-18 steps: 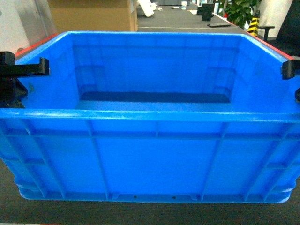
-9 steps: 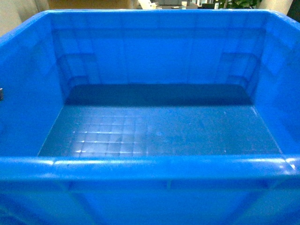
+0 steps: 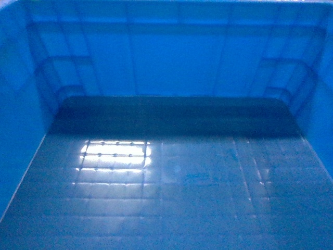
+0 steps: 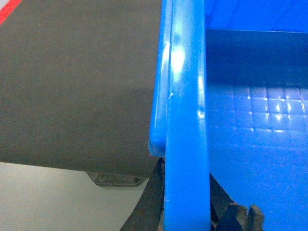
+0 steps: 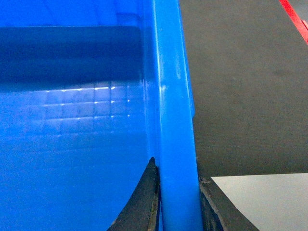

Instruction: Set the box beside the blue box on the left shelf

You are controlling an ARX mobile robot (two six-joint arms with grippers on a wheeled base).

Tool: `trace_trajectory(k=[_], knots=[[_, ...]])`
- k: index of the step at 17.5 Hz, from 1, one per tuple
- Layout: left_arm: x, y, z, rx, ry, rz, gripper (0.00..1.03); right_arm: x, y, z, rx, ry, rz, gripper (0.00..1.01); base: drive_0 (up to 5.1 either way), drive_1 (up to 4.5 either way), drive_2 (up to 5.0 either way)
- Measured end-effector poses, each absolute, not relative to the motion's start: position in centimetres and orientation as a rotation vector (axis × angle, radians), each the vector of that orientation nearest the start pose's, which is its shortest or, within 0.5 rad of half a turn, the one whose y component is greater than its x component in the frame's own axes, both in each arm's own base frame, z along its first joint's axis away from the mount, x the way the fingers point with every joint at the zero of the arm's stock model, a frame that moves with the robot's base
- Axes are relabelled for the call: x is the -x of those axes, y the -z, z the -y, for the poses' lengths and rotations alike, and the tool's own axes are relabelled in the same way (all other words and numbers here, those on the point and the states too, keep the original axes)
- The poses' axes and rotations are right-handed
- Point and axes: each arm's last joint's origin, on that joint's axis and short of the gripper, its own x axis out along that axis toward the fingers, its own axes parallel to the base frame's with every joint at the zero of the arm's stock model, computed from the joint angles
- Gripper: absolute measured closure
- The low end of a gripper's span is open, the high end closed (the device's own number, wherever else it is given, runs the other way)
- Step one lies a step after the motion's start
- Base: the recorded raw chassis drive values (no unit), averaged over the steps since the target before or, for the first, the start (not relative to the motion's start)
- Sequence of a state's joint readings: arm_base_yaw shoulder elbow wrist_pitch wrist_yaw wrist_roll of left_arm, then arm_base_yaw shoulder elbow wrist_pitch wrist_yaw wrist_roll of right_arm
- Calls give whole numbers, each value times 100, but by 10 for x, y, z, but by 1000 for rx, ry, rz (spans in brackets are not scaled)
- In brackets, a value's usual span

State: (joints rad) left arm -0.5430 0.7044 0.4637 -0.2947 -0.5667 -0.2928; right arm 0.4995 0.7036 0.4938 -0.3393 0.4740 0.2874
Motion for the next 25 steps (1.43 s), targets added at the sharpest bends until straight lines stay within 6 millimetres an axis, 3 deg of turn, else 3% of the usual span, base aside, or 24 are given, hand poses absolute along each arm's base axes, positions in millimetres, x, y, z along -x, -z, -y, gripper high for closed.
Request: trace_trajectory(k=[2, 25], knots=[[-128, -229, 66, 16, -96, -408, 94, -137, -237, -60, -14, 44, -444, 89, 0, 0, 0], [-128, -229, 66, 20, -98, -409, 94, -137, -237, -61, -3, 44, -444, 89, -132, -132, -132]])
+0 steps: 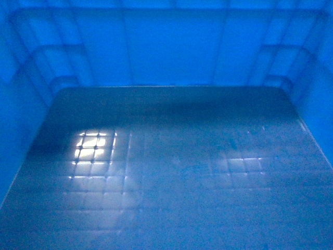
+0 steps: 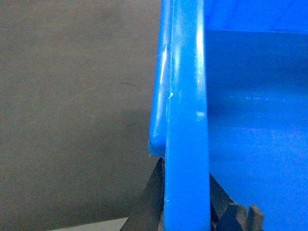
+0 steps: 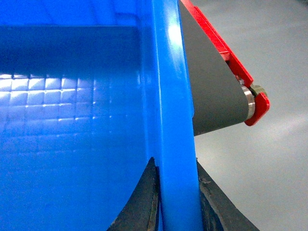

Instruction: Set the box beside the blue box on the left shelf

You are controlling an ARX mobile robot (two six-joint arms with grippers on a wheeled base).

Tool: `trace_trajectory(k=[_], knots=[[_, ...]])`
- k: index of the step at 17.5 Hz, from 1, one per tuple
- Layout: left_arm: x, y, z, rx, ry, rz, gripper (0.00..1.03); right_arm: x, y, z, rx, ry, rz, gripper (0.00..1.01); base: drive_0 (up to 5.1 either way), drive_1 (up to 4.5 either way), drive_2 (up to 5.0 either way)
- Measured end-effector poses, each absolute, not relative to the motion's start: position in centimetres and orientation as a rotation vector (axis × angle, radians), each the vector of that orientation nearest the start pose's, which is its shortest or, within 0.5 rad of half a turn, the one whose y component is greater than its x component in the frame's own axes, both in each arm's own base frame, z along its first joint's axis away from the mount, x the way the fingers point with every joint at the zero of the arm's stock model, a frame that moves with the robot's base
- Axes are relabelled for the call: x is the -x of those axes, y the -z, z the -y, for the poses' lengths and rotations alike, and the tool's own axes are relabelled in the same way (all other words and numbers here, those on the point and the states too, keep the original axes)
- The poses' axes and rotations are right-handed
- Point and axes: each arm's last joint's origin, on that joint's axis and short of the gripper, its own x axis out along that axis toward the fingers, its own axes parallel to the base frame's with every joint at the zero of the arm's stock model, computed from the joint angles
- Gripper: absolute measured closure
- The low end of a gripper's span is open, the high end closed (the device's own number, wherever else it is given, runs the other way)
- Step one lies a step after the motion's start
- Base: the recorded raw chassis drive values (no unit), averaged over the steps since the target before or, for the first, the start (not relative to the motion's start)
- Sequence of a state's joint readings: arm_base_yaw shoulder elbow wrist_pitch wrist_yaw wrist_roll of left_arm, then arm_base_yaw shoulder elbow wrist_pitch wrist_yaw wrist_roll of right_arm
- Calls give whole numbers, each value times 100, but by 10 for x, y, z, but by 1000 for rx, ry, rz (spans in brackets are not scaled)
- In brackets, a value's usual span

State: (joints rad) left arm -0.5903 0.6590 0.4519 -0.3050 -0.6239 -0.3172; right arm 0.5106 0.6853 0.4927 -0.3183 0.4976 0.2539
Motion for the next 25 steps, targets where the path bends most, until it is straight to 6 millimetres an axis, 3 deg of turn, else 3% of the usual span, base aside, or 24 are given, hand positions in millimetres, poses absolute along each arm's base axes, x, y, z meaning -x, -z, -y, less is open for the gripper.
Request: trace_trajectory(k=[25], knots=[[-128, -229, 66, 21, -98, -408, 94, -137, -237, -61, -3, 45, -443, 89, -146, -146, -146]])
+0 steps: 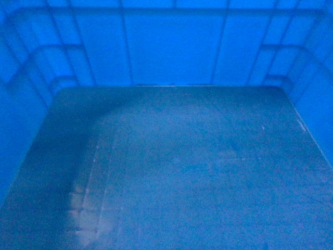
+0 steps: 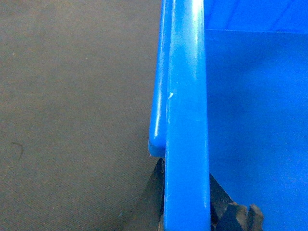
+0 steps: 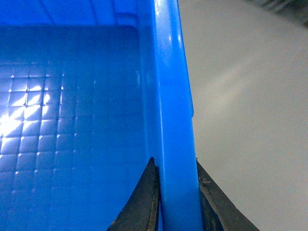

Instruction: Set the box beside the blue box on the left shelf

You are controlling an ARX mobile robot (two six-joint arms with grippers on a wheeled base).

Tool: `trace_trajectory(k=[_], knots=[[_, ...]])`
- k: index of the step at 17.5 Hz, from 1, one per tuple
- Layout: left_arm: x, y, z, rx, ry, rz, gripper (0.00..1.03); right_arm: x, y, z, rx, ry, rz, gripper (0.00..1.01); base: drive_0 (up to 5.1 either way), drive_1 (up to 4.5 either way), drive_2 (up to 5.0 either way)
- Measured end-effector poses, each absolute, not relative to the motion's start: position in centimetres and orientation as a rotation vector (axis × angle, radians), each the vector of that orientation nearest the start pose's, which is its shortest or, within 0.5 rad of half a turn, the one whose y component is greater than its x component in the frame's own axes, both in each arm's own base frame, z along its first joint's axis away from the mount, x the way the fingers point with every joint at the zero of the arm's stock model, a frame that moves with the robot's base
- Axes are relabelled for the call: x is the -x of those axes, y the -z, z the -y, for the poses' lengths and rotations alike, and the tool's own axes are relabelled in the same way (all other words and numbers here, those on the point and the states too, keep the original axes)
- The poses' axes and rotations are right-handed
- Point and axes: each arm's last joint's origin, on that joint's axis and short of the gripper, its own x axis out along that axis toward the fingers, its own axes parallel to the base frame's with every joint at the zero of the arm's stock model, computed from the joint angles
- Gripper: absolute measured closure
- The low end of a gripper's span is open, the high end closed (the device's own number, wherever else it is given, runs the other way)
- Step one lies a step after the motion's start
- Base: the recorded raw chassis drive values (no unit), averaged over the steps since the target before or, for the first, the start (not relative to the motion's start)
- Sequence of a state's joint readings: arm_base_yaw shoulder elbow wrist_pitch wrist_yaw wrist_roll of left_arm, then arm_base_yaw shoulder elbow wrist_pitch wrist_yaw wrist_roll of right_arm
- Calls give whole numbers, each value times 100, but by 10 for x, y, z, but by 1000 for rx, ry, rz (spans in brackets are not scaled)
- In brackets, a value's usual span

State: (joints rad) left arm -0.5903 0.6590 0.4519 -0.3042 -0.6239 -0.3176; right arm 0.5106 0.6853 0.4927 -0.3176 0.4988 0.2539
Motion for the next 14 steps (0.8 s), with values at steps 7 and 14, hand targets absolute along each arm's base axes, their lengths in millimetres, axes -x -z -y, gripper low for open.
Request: trace_trajectory(k=[7, 14], knots=[[-128, -229, 66, 22, -98, -408, 94, -137, -237, -61, -1, 47, -445, 89, -168, -168, -168], [-128, -229, 66, 22, -98, -408, 94, -137, -237, -61, -3, 47, -443, 89, -162, -162, -162]])
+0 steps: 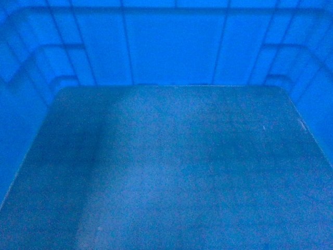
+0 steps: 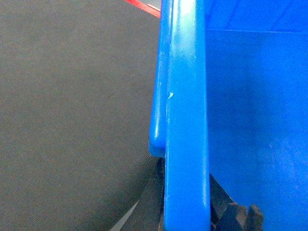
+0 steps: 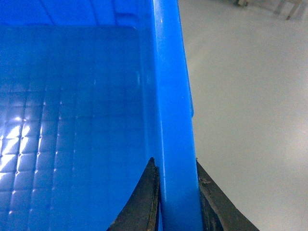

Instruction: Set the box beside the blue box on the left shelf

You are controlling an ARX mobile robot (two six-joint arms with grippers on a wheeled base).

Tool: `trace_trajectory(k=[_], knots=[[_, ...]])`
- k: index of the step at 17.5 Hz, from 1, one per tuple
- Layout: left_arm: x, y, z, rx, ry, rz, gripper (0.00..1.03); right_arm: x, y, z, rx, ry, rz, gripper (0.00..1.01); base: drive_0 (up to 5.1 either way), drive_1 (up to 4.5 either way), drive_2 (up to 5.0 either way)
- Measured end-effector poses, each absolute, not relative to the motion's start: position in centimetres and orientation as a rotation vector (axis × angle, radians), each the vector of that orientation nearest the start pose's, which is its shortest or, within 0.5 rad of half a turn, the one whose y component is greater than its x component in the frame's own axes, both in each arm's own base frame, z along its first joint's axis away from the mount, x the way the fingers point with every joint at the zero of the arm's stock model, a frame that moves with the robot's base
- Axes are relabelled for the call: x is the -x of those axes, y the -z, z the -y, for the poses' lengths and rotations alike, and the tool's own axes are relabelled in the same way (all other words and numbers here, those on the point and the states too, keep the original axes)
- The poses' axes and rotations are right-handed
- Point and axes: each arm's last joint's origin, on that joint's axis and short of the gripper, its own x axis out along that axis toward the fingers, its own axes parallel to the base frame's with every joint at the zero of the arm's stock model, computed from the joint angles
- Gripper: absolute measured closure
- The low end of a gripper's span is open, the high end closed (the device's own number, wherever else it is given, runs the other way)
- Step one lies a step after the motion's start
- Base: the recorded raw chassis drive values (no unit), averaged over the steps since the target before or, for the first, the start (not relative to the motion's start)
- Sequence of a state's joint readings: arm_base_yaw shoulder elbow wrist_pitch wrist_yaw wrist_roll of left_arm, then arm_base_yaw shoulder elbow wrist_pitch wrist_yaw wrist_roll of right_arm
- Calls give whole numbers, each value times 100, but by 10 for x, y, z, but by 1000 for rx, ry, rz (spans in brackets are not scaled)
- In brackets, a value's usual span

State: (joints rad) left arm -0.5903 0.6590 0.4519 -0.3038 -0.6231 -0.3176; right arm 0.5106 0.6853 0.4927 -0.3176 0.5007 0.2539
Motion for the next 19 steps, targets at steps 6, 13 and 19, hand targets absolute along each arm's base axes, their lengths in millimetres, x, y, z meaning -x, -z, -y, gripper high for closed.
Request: trace_trajectory(k=[6, 13, 19], knots=[[-128, -229, 66, 21, -98, -408, 94, -137, -237, -61, -2, 47, -443, 89, -148, -148, -148], [-128, -229, 66, 22, -98, -408, 94, -137, -237, -61, -3, 47, -443, 89, -147, -147, -147], [-128, -229, 66, 22, -98, -407, 94, -137, -237, -61, -3, 47, -441, 89, -147, -147, -147]])
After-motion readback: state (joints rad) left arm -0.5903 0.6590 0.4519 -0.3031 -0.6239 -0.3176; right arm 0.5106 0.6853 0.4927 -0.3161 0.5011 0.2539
